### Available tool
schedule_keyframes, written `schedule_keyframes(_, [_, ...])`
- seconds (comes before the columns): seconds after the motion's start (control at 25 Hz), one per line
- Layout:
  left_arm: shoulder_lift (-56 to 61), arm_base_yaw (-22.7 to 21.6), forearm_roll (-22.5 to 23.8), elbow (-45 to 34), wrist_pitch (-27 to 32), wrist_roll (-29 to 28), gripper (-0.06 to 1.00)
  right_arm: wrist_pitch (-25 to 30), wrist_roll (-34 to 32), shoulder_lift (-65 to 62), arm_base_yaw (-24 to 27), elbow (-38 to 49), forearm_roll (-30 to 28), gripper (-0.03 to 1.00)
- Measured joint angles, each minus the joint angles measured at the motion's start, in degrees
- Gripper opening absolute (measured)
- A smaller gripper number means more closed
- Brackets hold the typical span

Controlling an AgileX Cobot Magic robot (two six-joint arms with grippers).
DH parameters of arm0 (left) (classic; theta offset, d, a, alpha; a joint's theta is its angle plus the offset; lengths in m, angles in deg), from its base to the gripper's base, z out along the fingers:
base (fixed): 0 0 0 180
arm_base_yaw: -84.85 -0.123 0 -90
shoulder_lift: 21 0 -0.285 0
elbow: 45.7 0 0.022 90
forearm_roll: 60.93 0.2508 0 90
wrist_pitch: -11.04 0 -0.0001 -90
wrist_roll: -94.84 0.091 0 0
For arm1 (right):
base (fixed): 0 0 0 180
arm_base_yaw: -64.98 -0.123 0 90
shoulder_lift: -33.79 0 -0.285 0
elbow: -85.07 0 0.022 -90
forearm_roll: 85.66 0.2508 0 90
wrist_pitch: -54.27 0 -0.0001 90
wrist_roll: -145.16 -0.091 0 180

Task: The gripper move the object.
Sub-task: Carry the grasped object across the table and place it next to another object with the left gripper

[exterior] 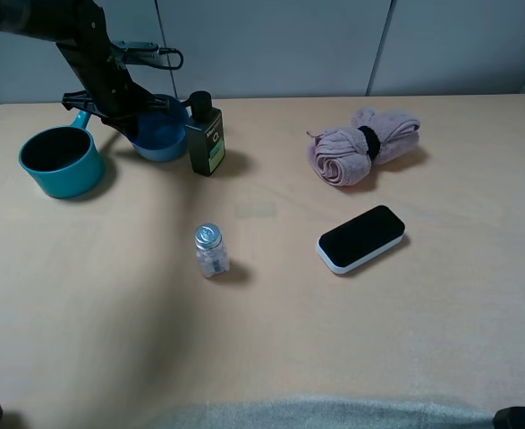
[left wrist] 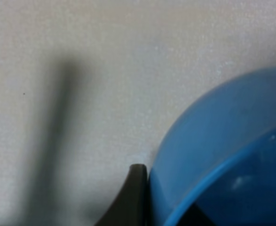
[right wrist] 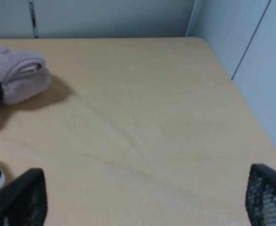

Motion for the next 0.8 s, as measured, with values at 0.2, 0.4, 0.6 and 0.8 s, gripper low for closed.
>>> schedule_keyframes(0.2, [0.00, 0.00, -0.02, 0.00, 0.00, 0.00, 0.07, 0.00, 0.00, 0.00, 0.00, 0.00, 0.00, 0.64])
schedule_keyframes(0.4, [0.00, 0.00, -0.07, 0.00, 0.00, 0.00, 0.07, 0.00, 0.00, 0.00, 0.00, 0.00, 0.00, 0.64])
schedule_keyframes(0.6, [0.00, 0.00, -0.07, 0.00, 0.05, -0.04, 0.07, 0.00, 0.00, 0.00, 0.00, 0.00, 0.00, 0.64])
schedule_keyframes(0.8, [0.00, 0.00, -0.07, 0.00, 0.41, -0.04, 0.17, 0.00, 0.00, 0.00, 0.00, 0.00, 0.00, 0.64])
